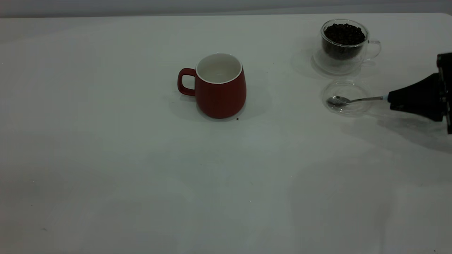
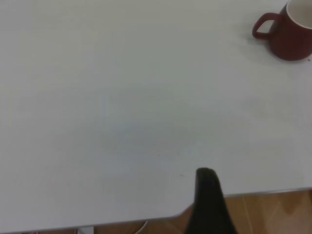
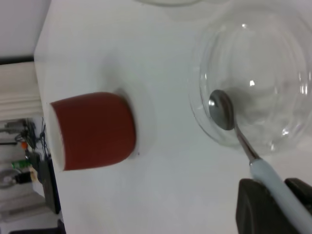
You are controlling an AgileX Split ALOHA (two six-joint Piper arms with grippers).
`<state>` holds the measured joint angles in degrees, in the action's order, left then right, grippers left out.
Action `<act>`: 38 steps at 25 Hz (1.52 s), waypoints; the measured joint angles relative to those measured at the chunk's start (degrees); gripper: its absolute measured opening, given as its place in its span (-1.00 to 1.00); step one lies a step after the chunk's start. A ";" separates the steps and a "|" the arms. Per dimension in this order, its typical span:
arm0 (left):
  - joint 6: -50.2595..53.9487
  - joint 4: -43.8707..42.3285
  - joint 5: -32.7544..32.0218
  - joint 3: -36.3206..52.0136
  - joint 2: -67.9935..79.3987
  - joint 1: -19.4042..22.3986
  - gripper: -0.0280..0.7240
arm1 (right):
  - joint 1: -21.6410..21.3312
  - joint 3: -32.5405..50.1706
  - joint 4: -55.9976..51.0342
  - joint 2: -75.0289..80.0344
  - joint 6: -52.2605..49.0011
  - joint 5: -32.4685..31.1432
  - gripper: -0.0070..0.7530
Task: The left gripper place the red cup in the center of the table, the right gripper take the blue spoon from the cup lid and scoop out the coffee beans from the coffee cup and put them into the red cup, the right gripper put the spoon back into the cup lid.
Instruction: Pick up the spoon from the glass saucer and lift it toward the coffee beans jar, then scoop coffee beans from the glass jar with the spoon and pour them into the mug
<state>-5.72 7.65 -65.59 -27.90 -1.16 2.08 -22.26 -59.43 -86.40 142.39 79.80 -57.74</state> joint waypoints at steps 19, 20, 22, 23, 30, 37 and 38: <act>0.00 0.00 0.00 0.00 0.00 0.00 0.64 | 0.27 -23.12 13.55 -9.76 -27.36 -1.55 -0.72; 0.00 0.00 0.00 0.00 0.00 0.00 0.64 | 0.58 -24.13 14.86 -9.10 -28.42 -1.61 -0.72; 0.00 0.00 0.00 0.00 0.00 0.00 0.64 | 1.71 -26.06 17.18 -8.15 -30.12 -1.72 -0.72; 0.00 0.00 0.00 0.00 0.00 0.00 0.64 | 2.31 -26.86 17.94 -7.82 -30.52 -1.87 -0.72; 0.00 0.00 0.06 0.00 0.00 0.00 0.64 | 4.75 -28.61 18.66 -5.26 -33.45 -0.96 -0.72; 0.00 0.00 0.00 0.00 0.00 0.00 0.64 | 4.75 -28.61 18.98 -3.73 -34.15 0.49 -0.72; 0.00 0.00 0.00 0.00 0.00 0.00 0.64 | 4.75 -28.61 18.98 -3.67 -34.15 0.49 -0.72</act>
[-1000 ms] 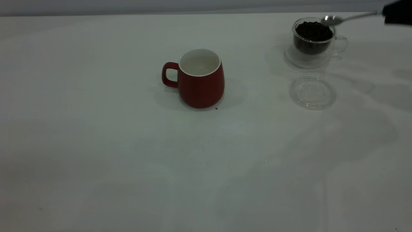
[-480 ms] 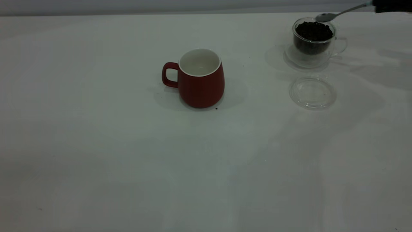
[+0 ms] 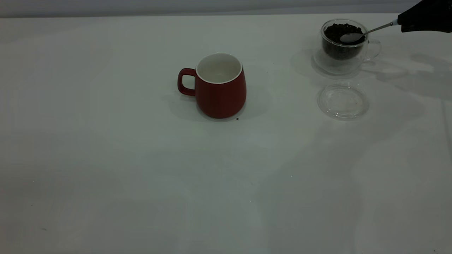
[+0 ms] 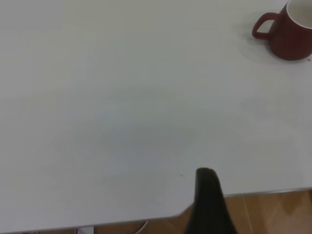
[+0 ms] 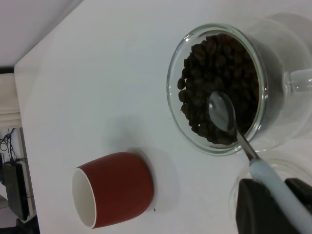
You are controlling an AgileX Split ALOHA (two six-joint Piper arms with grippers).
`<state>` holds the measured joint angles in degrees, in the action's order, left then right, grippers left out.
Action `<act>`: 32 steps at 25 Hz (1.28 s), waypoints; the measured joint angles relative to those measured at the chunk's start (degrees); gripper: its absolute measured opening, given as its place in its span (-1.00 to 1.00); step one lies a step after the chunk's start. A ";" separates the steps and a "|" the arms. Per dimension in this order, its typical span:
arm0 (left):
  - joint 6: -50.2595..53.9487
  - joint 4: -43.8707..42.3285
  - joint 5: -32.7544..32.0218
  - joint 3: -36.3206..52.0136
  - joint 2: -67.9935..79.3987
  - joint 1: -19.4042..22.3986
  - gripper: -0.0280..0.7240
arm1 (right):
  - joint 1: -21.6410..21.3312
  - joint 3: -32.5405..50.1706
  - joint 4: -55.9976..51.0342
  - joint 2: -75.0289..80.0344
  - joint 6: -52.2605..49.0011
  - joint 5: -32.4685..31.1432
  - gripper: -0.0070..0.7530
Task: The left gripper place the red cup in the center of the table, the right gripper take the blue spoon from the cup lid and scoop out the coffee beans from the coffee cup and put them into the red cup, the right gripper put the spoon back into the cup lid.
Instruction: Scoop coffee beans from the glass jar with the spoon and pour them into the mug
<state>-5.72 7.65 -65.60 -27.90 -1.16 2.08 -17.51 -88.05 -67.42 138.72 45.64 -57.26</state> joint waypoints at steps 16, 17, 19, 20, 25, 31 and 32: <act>0.00 0.00 0.05 0.00 0.00 0.00 0.64 | 2.66 0.00 0.00 0.37 -0.90 4.79 -0.72; 0.00 0.00 0.05 0.00 0.00 0.00 0.64 | 2.66 0.00 0.00 0.37 -1.00 4.92 -0.72; 0.00 0.00 0.05 0.00 0.00 0.00 0.64 | 2.66 0.00 0.00 0.43 -1.13 4.96 -0.72; 0.00 0.00 0.05 0.00 0.00 0.00 0.64 | 2.66 0.00 -0.06 0.54 -1.30 4.96 -0.72; 0.00 0.00 0.05 0.00 0.00 0.00 0.64 | 2.66 -0.02 -1.09 2.37 -2.15 4.71 -0.72; -0.01 0.00 0.06 0.00 0.00 0.00 0.64 | 2.66 -0.02 -1.29 2.79 -2.15 4.82 -0.72; -0.01 0.00 0.00 0.00 0.00 0.00 0.64 | 2.66 -0.02 -1.42 2.79 -2.15 4.74 -0.72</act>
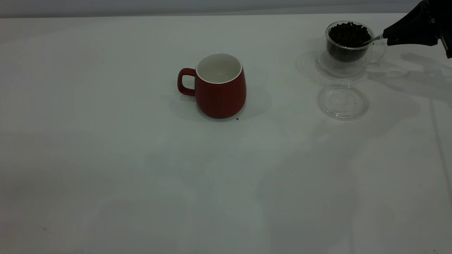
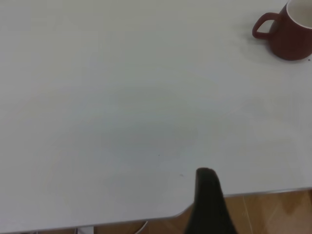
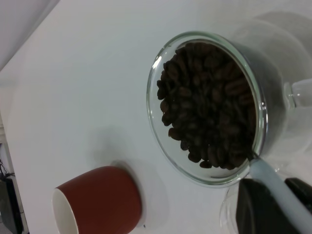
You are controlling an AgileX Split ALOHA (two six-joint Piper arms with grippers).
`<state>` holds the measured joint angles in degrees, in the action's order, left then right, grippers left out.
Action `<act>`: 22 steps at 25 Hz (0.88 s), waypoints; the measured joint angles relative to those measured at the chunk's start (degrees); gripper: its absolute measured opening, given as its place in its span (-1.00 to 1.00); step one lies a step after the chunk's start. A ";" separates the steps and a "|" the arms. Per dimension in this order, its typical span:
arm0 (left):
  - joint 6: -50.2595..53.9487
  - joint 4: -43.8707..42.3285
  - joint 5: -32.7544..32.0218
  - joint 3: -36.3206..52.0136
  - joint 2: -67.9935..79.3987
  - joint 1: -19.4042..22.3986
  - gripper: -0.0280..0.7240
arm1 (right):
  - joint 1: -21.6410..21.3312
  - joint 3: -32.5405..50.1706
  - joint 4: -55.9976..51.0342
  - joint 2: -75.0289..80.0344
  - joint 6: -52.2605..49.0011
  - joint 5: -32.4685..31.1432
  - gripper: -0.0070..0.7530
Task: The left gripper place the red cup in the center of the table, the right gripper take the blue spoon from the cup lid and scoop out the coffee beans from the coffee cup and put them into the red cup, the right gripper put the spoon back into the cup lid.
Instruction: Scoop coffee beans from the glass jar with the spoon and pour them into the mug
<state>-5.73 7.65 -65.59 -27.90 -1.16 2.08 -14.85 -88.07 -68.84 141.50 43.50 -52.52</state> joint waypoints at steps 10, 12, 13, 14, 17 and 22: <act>0.00 0.00 0.00 0.00 0.00 0.00 0.64 | 0.00 0.00 -1.21 0.00 0.12 -1.17 -0.72; 0.00 0.00 0.00 0.00 0.00 0.00 0.64 | -0.05 0.00 -1.44 0.00 0.12 -1.73 -0.72; 0.00 0.00 0.00 0.00 0.00 0.00 0.64 | -0.11 0.00 -1.66 0.00 0.12 -2.01 -0.72; 0.00 0.00 0.00 0.00 0.00 0.00 0.64 | -0.22 0.00 -1.80 0.00 0.18 -2.31 -0.72; 0.00 0.00 0.00 0.00 0.00 0.00 0.64 | -1.28 0.00 -2.43 0.00 0.23 -3.34 -0.72; 0.00 0.00 0.00 0.00 0.00 0.00 0.64 | -3.00 0.00 -2.54 0.00 0.77 -5.15 -0.72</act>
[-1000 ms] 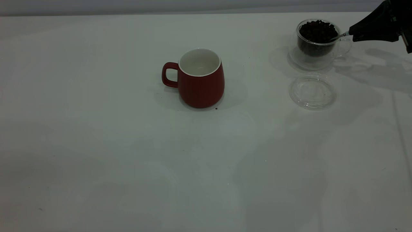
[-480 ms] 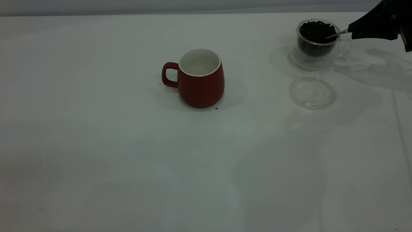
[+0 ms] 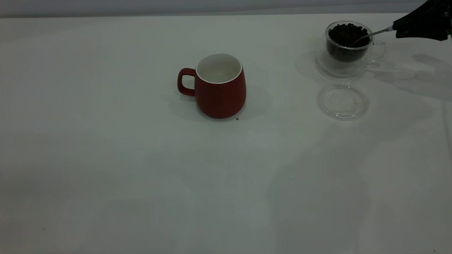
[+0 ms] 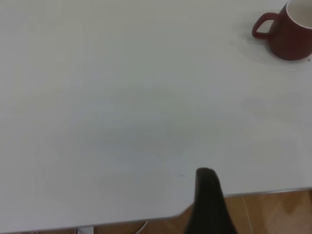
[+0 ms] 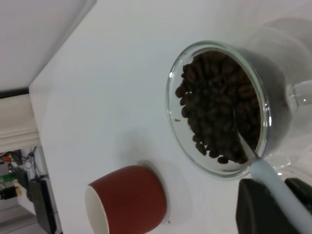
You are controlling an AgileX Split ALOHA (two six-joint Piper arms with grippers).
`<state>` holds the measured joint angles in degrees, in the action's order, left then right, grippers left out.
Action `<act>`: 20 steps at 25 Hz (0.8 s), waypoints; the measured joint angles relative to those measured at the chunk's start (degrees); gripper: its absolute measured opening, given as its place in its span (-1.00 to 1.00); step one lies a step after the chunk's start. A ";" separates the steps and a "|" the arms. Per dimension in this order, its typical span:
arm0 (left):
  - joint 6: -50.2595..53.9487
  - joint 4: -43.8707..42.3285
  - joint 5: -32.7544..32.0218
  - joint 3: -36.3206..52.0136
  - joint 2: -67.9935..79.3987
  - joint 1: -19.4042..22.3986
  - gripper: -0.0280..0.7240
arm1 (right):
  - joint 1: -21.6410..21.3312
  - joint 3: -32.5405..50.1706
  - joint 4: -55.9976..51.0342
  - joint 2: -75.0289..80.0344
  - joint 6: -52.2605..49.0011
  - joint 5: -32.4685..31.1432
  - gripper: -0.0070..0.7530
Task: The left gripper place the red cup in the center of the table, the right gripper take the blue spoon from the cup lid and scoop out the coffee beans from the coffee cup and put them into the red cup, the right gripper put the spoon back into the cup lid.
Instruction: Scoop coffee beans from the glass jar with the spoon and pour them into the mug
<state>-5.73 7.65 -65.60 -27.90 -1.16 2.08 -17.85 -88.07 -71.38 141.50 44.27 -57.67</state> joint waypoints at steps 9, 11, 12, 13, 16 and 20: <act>0.00 0.00 0.05 0.00 0.00 0.00 0.64 | -1.47 0.00 -0.80 1.11 1.19 -3.22 -0.72; 0.00 0.00 0.05 0.00 0.00 0.00 0.64 | -1.66 0.00 -1.63 1.58 1.38 -3.89 -0.72; 0.00 0.00 0.05 0.00 0.00 0.00 0.64 | -1.66 0.00 -1.95 1.69 1.59 -4.08 -0.72; 0.00 0.00 0.05 0.00 0.00 0.00 0.64 | -1.73 0.00 -2.23 1.69 1.84 -4.20 -0.72; 0.00 0.00 0.05 0.00 0.00 0.00 0.64 | -2.04 0.00 -3.54 1.75 2.60 -4.93 -0.72; 0.00 0.00 0.05 0.00 0.00 0.00 0.64 | -2.76 0.00 -5.21 1.87 3.19 -6.29 -0.72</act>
<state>-5.73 7.65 -65.54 -27.90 -1.16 2.08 -20.61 -88.07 -76.59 143.37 47.46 -63.96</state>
